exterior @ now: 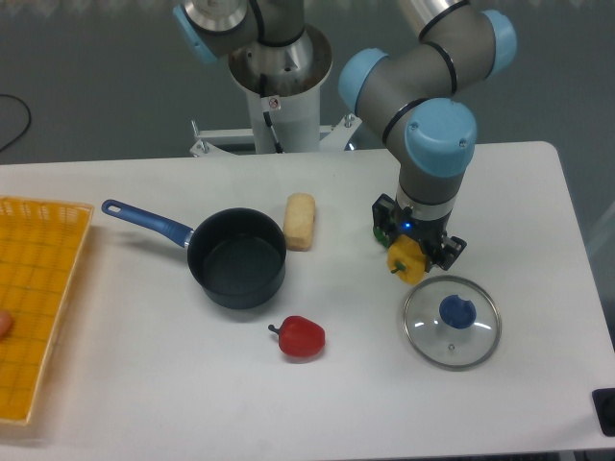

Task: Place the yellow pepper in the pot
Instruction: 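Hold the yellow pepper in the gripper above the table near the lid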

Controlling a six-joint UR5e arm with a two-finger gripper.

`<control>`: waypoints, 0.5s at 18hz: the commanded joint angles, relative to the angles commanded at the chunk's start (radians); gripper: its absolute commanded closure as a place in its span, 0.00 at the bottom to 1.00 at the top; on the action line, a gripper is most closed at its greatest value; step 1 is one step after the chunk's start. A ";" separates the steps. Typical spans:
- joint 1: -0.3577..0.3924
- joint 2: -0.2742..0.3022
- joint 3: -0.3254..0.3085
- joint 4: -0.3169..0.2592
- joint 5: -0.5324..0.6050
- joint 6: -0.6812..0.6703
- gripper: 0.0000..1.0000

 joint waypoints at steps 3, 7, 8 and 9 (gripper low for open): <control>0.003 0.003 -0.008 0.000 -0.002 0.002 0.61; 0.003 0.003 -0.008 0.000 -0.002 0.002 0.61; 0.005 0.005 -0.008 0.000 -0.002 0.002 0.61; 0.005 0.005 -0.009 0.000 -0.002 0.002 0.61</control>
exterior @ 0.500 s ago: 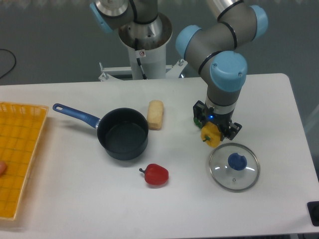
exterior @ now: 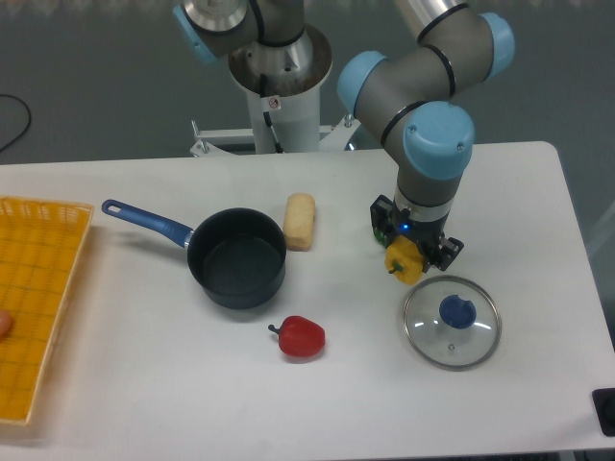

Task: Place the yellow pepper in the pot
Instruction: 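Hold the yellow pepper in the gripper above the table near the lid, then carry the yellow pepper over toward the dark blue saucepan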

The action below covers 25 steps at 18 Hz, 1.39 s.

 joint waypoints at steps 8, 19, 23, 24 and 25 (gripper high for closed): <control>-0.037 0.002 -0.014 0.000 -0.038 -0.054 0.60; -0.251 0.038 -0.040 -0.014 -0.026 -0.337 0.60; -0.334 0.044 -0.045 -0.066 -0.002 -0.416 0.60; -0.353 0.044 -0.045 -0.069 0.012 -0.432 0.60; -0.370 0.044 -0.045 -0.069 0.014 -0.452 0.60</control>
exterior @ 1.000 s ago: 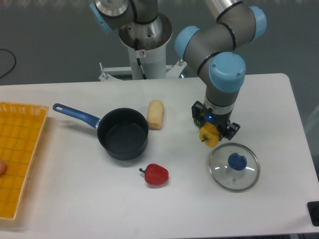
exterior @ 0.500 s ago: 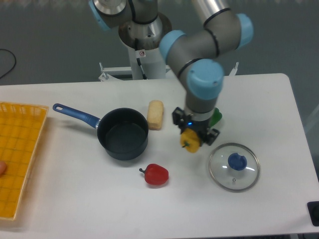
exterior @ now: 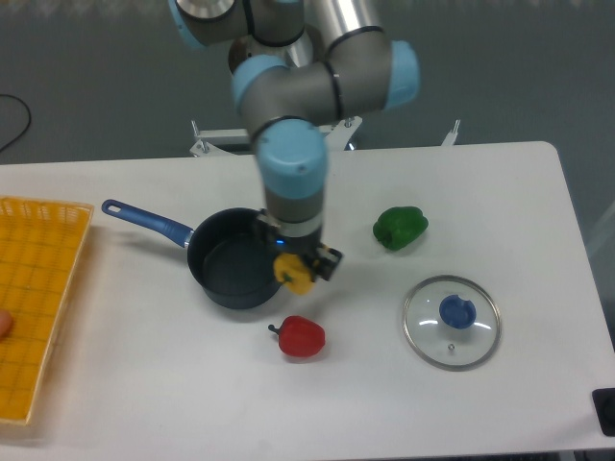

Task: Place the yellow pepper in the pot
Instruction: 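Carry the yellow pepper over toward the dark blue saucepan, then lower the yellow pepper into the saucepan and open the gripper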

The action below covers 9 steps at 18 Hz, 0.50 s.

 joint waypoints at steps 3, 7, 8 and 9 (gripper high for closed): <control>-0.057 0.000 0.000 -0.002 0.003 -0.045 0.60; -0.108 -0.005 -0.024 0.005 0.040 -0.060 0.60; -0.109 -0.003 -0.043 0.008 0.055 -0.055 0.60; -0.109 -0.003 -0.054 0.008 0.060 -0.054 0.60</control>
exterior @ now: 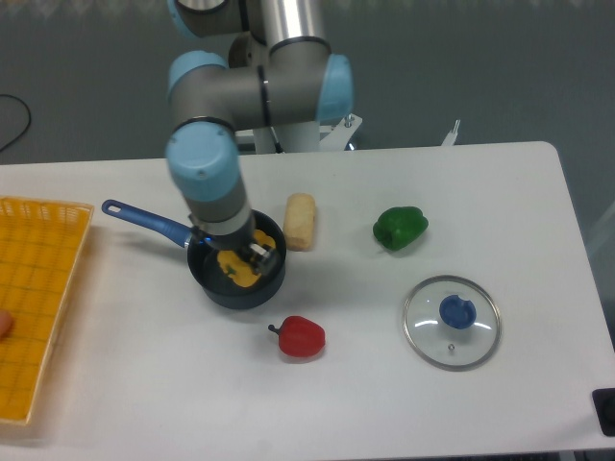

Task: Place the yellow pepper in the pot
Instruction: 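Lower the yellow pepper into the saucepan and open the gripper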

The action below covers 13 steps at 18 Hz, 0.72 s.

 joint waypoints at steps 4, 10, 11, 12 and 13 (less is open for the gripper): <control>-0.017 0.000 -0.028 0.005 0.025 0.011 0.58; -0.044 -0.023 -0.048 0.009 0.072 0.003 0.58; -0.049 -0.029 -0.049 0.009 0.077 0.002 0.58; -0.049 -0.031 -0.051 0.011 0.078 0.000 0.58; -0.051 -0.031 -0.051 0.011 0.078 0.000 0.58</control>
